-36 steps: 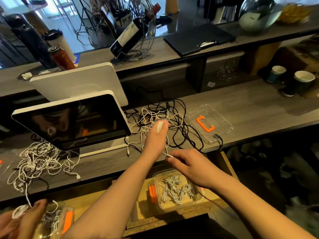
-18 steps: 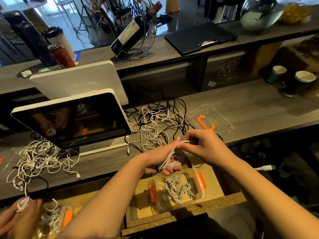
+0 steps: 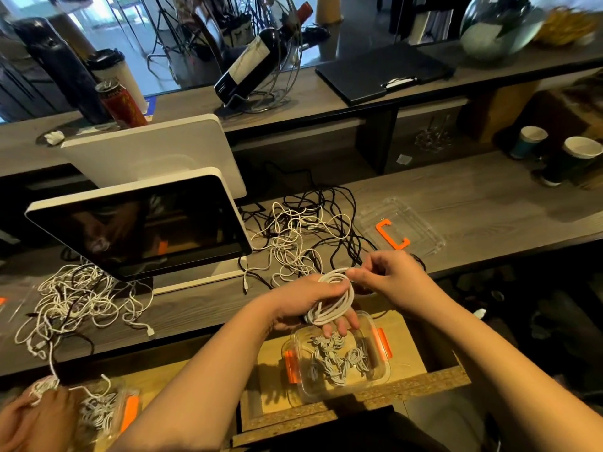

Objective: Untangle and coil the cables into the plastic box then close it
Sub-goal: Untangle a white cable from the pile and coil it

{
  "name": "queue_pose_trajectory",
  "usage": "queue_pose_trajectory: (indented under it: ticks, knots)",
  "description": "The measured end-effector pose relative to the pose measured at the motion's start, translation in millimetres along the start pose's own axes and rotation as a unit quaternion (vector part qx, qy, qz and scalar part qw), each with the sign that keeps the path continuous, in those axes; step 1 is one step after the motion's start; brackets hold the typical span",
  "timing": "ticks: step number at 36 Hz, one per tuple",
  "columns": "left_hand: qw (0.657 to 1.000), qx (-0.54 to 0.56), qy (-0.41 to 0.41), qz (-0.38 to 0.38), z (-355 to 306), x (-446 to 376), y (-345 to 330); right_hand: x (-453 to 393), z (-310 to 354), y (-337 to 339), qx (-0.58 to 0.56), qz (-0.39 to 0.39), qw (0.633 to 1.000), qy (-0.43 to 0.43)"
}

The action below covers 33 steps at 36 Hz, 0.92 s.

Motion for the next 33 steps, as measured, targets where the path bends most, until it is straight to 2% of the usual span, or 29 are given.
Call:
queue_pose_trajectory:
  ticks: [4, 8, 10, 14, 18, 24, 29, 33]
  knots:
    - [0.994, 0.097, 0.002, -0.040, -0.8, 0.5, -3.3, 5.8, -3.2, -12.3, 0.010, -0.013, 0.999, -0.043]
    - [0.986, 0.145, 0.001, -0.088, 3.8, -3.3, -2.1, 13.0, -2.3, -23.9, -0.090, -0.030, 0.992, -0.078]
    - [0.983, 0.153, -0.032, -0.101, 2.2, -6.7, -2.6, 16.1, -2.0, -29.1, -0.127, -0.042, 0.987, -0.086]
    - [0.958, 0.241, -0.096, -0.119, -6.7, -6.0, -4.9, 21.1, -4.8, -37.0, -0.135, -0.085, 0.983, -0.094]
    - [0.965, 0.165, -0.123, -0.162, -12.4, -4.4, -8.1, 24.3, 6.3, -49.8, -0.201, -0.049, 0.977, -0.049]
    - [0.965, 0.144, -0.140, -0.171, -18.5, 5.6, -13.7, 21.7, 13.5, -55.6, -0.305, -0.030, 0.949, -0.078]
    - [0.963, 0.121, -0.148, -0.192, -17.3, 7.5, -15.2, 23.0, 15.9, -56.8, -0.448, 0.016, 0.886, -0.119]
    - [0.956, 0.126, -0.155, -0.215, -13.9, 5.3, -15.3, 17.0, 13.1, -58.1, -0.466, 0.048, 0.876, -0.115]
Point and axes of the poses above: each hand's wrist, its own x-axis away from the middle knuckle, its own y-axis out of the back of the hand, z = x × y, the point moved 3 cm from there along -x, towards the middle knuckle, and after that the axes turned 10 degrees about y, right-handed, at the moved point
